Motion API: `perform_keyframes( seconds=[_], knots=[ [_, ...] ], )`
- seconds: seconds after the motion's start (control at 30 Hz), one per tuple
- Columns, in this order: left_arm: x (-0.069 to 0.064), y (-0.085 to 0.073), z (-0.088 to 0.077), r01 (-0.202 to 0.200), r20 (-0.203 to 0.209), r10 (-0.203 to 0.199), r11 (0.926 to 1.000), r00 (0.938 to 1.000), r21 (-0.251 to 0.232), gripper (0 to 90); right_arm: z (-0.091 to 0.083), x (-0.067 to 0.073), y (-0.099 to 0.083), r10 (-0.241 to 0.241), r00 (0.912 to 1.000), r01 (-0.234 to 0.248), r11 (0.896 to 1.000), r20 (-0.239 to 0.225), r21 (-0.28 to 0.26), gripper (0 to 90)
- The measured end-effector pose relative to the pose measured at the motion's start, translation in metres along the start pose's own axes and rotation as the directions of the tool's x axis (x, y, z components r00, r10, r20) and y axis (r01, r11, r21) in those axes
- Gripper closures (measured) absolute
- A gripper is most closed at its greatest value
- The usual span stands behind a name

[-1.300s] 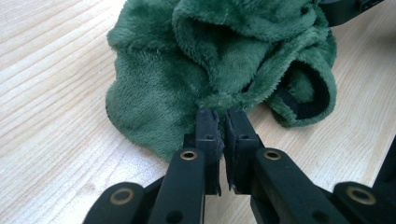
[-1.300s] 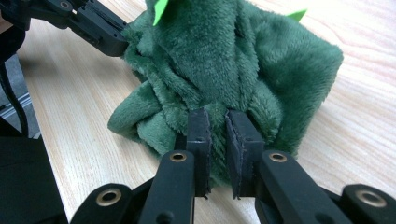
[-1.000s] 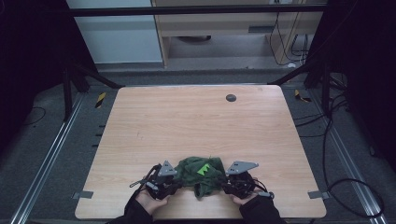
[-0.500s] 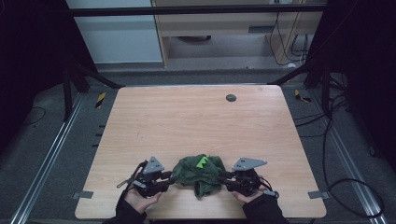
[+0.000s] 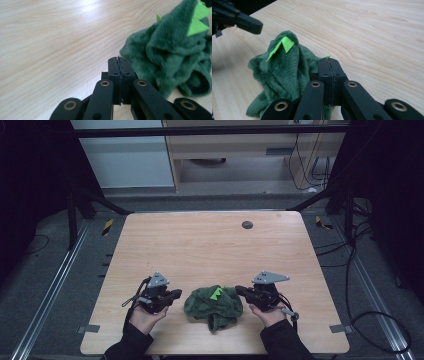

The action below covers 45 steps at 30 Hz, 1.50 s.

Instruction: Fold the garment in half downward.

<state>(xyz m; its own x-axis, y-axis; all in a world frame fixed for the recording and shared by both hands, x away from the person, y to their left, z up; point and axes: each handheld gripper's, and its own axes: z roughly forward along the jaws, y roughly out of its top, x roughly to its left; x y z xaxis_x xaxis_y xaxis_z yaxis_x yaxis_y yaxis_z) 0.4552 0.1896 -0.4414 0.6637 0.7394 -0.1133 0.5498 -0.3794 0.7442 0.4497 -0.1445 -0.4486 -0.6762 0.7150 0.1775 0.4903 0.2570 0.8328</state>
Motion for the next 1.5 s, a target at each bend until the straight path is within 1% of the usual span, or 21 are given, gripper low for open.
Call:
perform_keyframes(
  seconds=[0.03, 0.13, 0.2, 0.23, 0.27, 0.3, 0.4, 0.47, 0.53, 0.67, 0.77, 0.83, 0.93, 1.07, 1.17, 1.2, 1.23, 1.33, 1.37, 1.47, 1.5],
  knots=[
    [0.000, 0.003, 0.003, -0.005, 0.016, 0.005, 1.0000, 0.9999, -0.001, 89.5, 0.003, 0.000, 0.001, -0.004, 1.0000, 0.004, 1.000, 0.001, 0.005, 90.0],
    [-0.003, 0.011, 0.015, -0.014, 0.036, 0.014, 0.9999, 0.9992, -0.001, 89.6, 0.011, 0.000, 0.003, 0.002, 0.9999, -0.001, 1.000, -0.013, 0.014, 90.0],
    [-0.004, 0.016, 0.023, -0.022, 0.064, 0.022, 0.9997, 0.9977, 0.003, 89.6, 0.017, 0.000, 0.005, -0.006, 0.9998, 0.006, 1.000, -0.019, 0.019, 90.0],
    [-0.005, 0.018, 0.027, -0.031, 0.075, 0.030, 0.9995, 0.9967, 0.004, 89.6, 0.019, 0.001, 0.006, -0.002, 0.9997, 0.002, 1.000, -0.024, 0.022, 90.0],
    [-0.006, 0.020, 0.031, -0.031, 0.081, 0.030, 0.9995, 0.9963, 0.007, 89.6, 0.021, 0.002, 0.007, 0.004, 0.9994, -0.003, 1.000, -0.034, 0.027, 90.0],
    [-0.007, 0.022, 0.034, -0.026, 0.093, 0.025, 0.9996, 0.9954, 0.015, 89.6, 0.023, 0.003, 0.007, -0.002, 0.9993, 0.003, 1.000, -0.037, 0.026, 90.0],
    [-0.010, 0.024, 0.042, -0.034, 0.108, 0.030, 0.9988, 0.9937, 0.035, 89.6, 0.029, 0.004, 0.007, -0.003, 0.9989, 0.005, 0.999, -0.046, 0.042, 90.0],
    [-0.011, 0.023, 0.044, -0.043, 0.117, 0.037, 0.9980, 0.9925, 0.046, 89.6, 0.030, 0.005, 0.006, -0.008, 0.9988, 0.010, 0.999, -0.049, 0.050, 90.0],
    [-0.013, 0.021, 0.043, -0.041, 0.126, 0.034, 0.9979, 0.9914, 0.050, 89.6, 0.031, 0.006, 0.005, -0.010, 0.9985, 0.013, 0.998, -0.055, 0.059, 90.0],
    [-0.019, 0.017, 0.039, -0.058, 0.147, 0.049, 0.9966, 0.9880, 0.058, 89.6, 0.030, 0.009, 0.004, -0.011, 0.9978, 0.015, 0.998, -0.065, 0.066, 90.0],
    [-0.024, 0.013, 0.033, -0.065, 0.157, 0.055, 0.9962, 0.9861, 0.058, 89.6, 0.028, 0.012, 0.002, -0.025, 0.9969, 0.030, 0.997, -0.074, 0.074, 90.0],
    [-0.026, 0.011, 0.029, -0.082, 0.166, 0.070, 0.9947, 0.9837, 0.062, 89.6, 0.026, 0.014, 0.001, -0.028, 0.9963, 0.034, 0.997, -0.081, 0.074, 89.9],
    [-0.031, 0.007, 0.022, -0.097, 0.176, 0.086, 0.9935, 0.9806, 0.058, 89.6, 0.023, 0.018, 0.000, -0.031, 0.9949, 0.038, 0.996, -0.096, 0.076, 89.8],
    [-0.036, 0.002, 0.015, -0.101, 0.192, 0.089, 0.9936, 0.9774, 0.052, 89.6, 0.017, 0.023, -0.005, -0.039, 0.9928, 0.048, 0.996, -0.113, 0.076, 89.5],
    [-0.042, 0.000, 0.013, -0.115, 0.201, 0.103, 0.9921, 0.9741, 0.050, 89.6, 0.013, 0.026, -0.009, -0.037, 0.9915, 0.047, 0.996, -0.124, 0.077, 89.3],
    [-0.045, -0.001, 0.012, -0.123, 0.209, 0.109, 0.9909, 0.9719, 0.055, 89.6, 0.011, 0.027, -0.010, -0.039, 0.9908, 0.049, 0.996, -0.130, 0.077, 89.2],
    [-0.047, -0.002, 0.012, -0.123, 0.210, 0.109, 0.9909, 0.9717, 0.055, 89.6, 0.009, 0.029, -0.012, -0.038, 0.9907, 0.048, 0.996, -0.131, 0.078, 89.1],
    [-0.053, -0.007, 0.011, -0.138, 0.219, 0.121, 0.9884, 0.9681, 0.063, 89.6, 0.005, 0.031, -0.014, -0.036, 0.9897, 0.048, 0.995, -0.138, 0.082, 88.9],
    [-0.054, -0.009, 0.011, -0.147, 0.218, 0.128, 0.9866, 0.9675, 0.071, 89.6, 0.005, 0.032, -0.015, -0.035, 0.9896, 0.046, 0.996, -0.140, 0.080, 88.7],
    [-0.056, -0.015, 0.010, -0.152, 0.214, 0.132, 0.9851, 0.9679, 0.081, 89.6, 0.003, 0.032, -0.019, -0.031, 0.9894, 0.043, 0.995, -0.142, 0.087, 88.5],
    [-0.055, -0.017, 0.010, -0.148, 0.209, 0.129, 0.9856, 0.9693, 0.081, 89.6, 0.003, 0.032, -0.020, -0.029, 0.9891, 0.043, 0.995, -0.144, 0.091, 88.4]
  ],
)
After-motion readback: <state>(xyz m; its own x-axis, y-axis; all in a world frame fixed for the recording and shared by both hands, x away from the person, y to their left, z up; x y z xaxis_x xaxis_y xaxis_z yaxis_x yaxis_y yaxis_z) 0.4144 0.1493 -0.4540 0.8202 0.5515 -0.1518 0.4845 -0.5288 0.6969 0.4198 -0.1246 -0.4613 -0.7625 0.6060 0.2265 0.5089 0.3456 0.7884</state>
